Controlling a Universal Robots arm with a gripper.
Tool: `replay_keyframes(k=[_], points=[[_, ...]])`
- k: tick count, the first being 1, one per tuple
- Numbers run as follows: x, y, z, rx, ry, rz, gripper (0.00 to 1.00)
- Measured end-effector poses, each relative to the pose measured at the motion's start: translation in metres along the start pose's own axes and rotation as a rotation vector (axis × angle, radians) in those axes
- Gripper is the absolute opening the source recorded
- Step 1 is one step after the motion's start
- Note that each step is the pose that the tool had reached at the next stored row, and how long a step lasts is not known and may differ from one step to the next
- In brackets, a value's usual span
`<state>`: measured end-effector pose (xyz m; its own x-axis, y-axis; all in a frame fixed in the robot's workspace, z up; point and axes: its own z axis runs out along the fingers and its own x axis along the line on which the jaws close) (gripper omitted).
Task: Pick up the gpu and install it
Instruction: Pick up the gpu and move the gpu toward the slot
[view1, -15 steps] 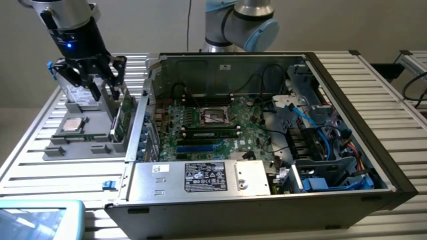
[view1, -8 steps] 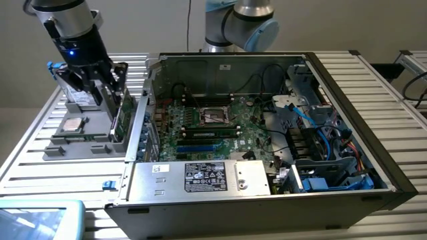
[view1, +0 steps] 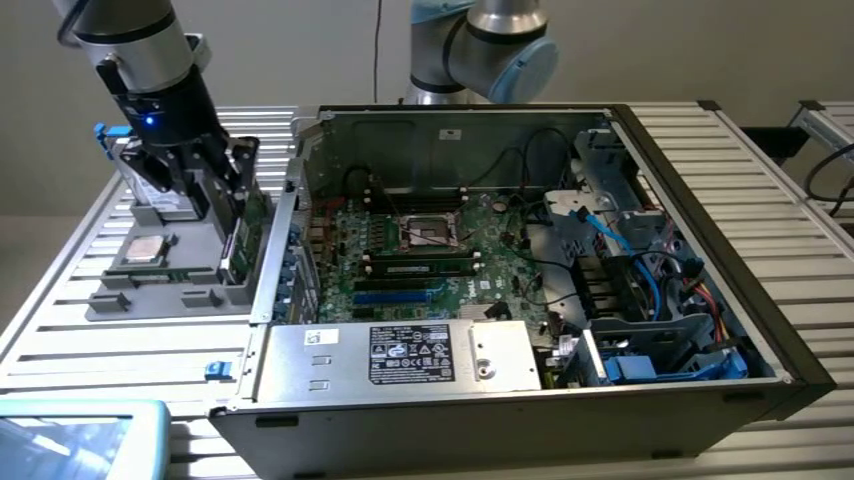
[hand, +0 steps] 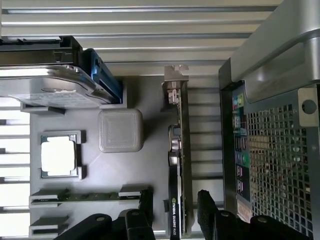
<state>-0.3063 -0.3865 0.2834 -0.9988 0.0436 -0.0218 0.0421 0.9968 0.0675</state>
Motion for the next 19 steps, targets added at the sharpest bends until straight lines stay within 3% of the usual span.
replay_keyframes(k=[7, 12, 16, 19], points=[[0.0, -0.001, 0.01, -0.0207, -0.0005, 0.014, 0.49], [0.001, -0.0018, 0.019, -0.0216, -0.0055, 0.013, 0.49], [0.002, -0.0022, 0.0247, -0.0225, -0.0165, 0.013, 0.49], [0.002, -0.0026, 0.0301, -0.0227, -0.0209, 0.012, 0.49]])
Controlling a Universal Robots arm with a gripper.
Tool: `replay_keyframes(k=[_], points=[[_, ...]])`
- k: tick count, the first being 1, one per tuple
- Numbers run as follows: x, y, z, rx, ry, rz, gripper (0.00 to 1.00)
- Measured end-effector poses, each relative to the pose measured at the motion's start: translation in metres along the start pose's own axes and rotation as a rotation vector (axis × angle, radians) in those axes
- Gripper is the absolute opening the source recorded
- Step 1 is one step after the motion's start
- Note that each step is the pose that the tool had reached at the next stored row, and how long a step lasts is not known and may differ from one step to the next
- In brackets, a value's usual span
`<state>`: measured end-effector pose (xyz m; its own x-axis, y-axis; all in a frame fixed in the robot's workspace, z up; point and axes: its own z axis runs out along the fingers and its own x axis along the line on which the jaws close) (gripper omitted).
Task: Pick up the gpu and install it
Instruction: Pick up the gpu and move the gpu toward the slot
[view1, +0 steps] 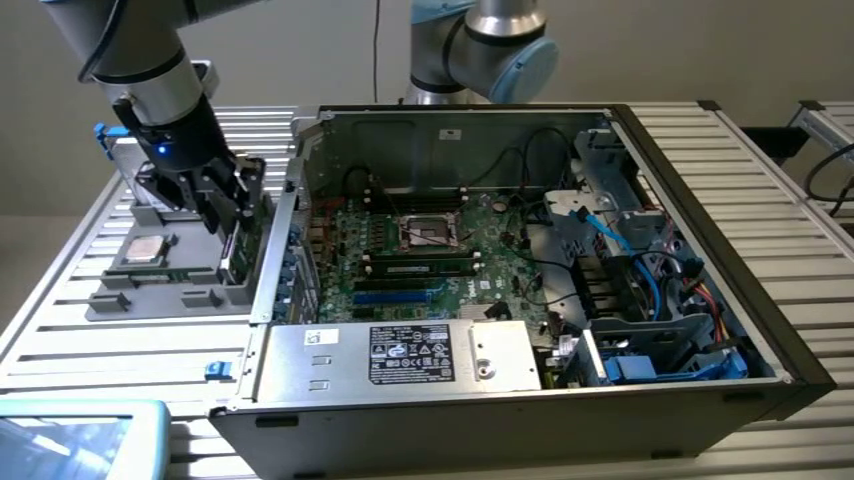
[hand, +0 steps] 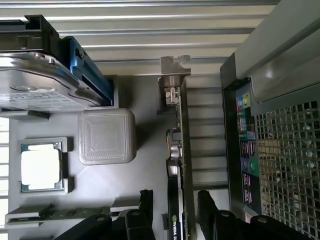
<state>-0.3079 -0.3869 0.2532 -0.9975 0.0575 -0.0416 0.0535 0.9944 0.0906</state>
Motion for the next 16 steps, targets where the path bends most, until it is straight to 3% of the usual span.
replay_keyframes(k=[4, 11, 16], points=[[0.001, -0.0005, 0.0052, -0.0005, -0.0086, -0.001, 0.49], [0.001, -0.0012, 0.0154, -0.0009, -0.0138, -0.002, 0.49], [0.002, 0.0056, 0.0204, -0.001, -0.0165, -0.003, 0.49]])
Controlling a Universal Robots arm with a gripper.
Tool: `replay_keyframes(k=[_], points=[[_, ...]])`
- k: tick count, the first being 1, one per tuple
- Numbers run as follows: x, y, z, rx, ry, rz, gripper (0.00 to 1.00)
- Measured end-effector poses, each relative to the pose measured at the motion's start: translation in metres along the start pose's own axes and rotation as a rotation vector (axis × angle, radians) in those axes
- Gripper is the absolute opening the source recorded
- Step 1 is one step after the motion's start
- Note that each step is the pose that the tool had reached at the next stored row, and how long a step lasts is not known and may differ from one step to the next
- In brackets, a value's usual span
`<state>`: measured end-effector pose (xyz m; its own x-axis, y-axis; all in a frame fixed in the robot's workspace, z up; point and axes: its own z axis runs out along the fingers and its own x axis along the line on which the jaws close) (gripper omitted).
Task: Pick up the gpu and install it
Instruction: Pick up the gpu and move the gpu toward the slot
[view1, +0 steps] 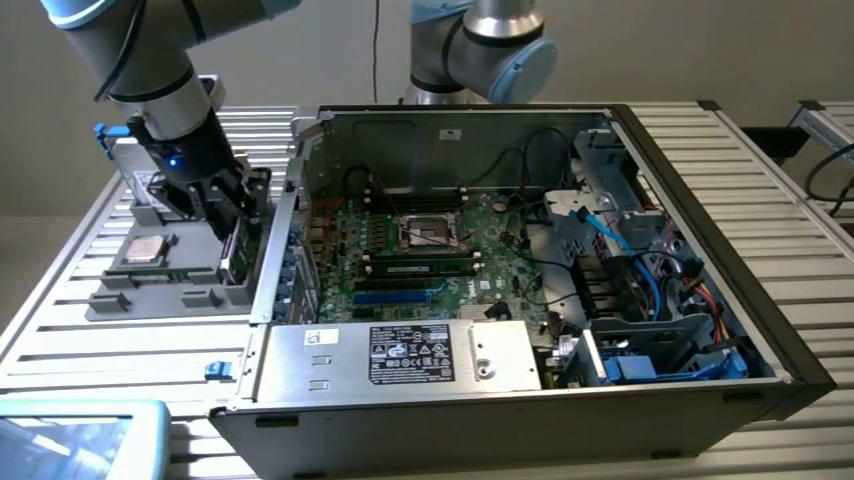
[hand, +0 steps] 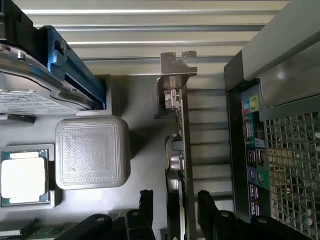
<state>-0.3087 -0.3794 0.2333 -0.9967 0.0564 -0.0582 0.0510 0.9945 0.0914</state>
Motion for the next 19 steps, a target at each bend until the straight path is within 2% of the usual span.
replay_keyframes(k=[3, 4, 18, 19], points=[[0.0003, -0.0003, 0.0031, -0.0003, -0.0067, -0.001, 0.49], [0.0004, -0.0004, 0.0037, -0.0003, -0.0072, -0.001, 0.49], [0.0011, -0.0029, 0.0084, -0.0002, -0.0076, -0.001, 0.49], [0.0011, -0.0029, 0.0084, -0.0001, -0.0074, -0.001, 0.47]])
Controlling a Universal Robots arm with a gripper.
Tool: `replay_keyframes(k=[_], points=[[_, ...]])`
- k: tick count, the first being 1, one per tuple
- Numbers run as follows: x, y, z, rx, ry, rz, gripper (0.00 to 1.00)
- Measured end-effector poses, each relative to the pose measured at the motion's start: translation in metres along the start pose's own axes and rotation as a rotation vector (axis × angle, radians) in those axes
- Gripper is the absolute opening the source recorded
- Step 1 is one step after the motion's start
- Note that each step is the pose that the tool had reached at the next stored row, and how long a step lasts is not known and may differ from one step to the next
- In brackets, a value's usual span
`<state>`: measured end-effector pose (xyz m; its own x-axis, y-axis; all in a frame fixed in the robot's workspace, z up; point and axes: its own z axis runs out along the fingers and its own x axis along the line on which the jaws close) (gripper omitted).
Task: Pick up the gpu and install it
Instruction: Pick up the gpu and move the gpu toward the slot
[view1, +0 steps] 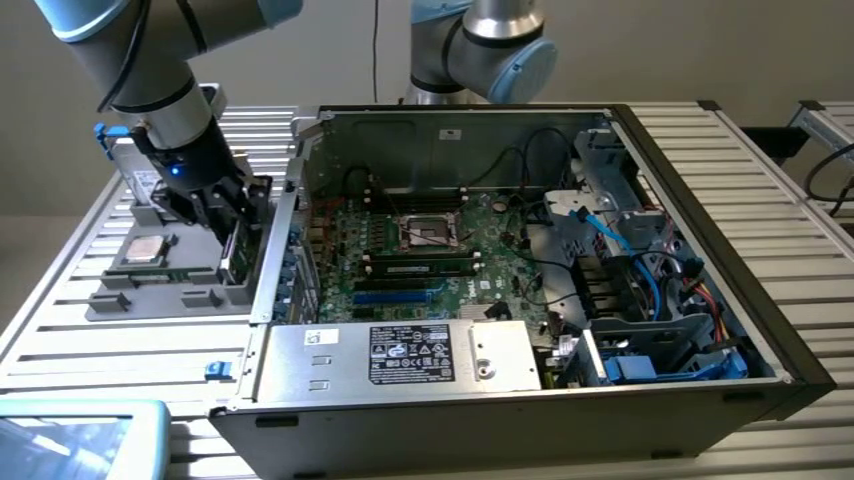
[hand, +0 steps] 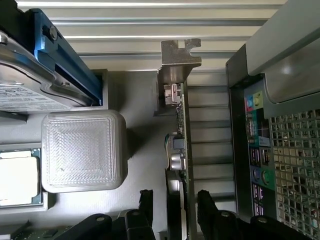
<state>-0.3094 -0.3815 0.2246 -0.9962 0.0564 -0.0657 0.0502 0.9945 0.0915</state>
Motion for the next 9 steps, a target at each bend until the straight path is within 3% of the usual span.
replay_keyframes(k=[1, 3, 5, 9], points=[[0.0, 0.0, 0.0, 0.0, 0.0, 0.0, 0.47], [0.0, 0.0, 0.0001, -0.0001, -0.0001, 0.0, 0.35], [0.0, 0.0, 0.0001, 0.0, 0.0001, 0.0, 0.29], [-0.0002, 0.0002, -0.0019, -0.0005, -0.0027, 0.0, 0.28]])
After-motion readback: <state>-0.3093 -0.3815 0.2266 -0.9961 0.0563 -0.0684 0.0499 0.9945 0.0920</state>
